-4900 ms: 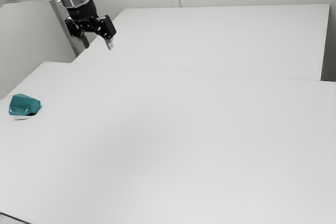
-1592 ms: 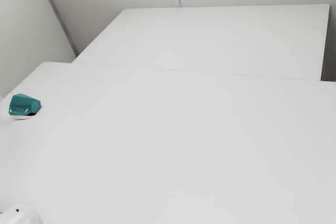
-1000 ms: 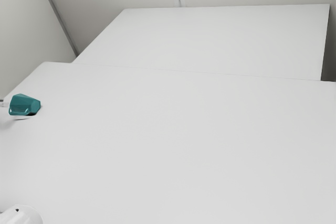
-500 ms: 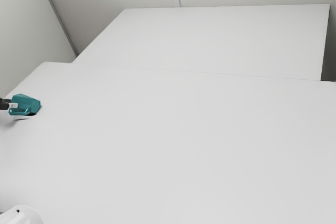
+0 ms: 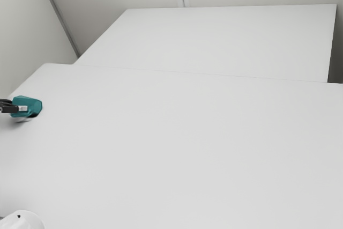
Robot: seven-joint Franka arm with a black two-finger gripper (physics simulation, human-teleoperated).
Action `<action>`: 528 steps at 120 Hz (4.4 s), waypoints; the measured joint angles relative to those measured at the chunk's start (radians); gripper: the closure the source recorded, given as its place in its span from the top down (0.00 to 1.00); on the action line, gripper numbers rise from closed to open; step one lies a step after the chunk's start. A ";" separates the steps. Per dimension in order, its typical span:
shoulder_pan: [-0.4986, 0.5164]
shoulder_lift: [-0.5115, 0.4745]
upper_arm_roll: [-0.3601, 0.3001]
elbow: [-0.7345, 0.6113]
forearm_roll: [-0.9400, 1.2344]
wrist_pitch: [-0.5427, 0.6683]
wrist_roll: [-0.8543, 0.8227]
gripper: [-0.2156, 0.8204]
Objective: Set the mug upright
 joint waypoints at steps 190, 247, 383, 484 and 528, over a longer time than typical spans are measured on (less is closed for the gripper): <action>-0.151 -0.710 0.186 -0.622 0.035 0.023 -0.091 0.04; -0.788 -1.113 0.598 -1.014 0.170 -0.017 -0.399 0.04; -1.196 -1.397 0.586 -1.598 0.538 0.244 -1.417 0.04; -1.238 -1.359 0.575 -1.600 0.525 0.382 -1.690 0.48; -1.259 -1.281 0.546 -1.181 0.516 0.069 -1.717 0.72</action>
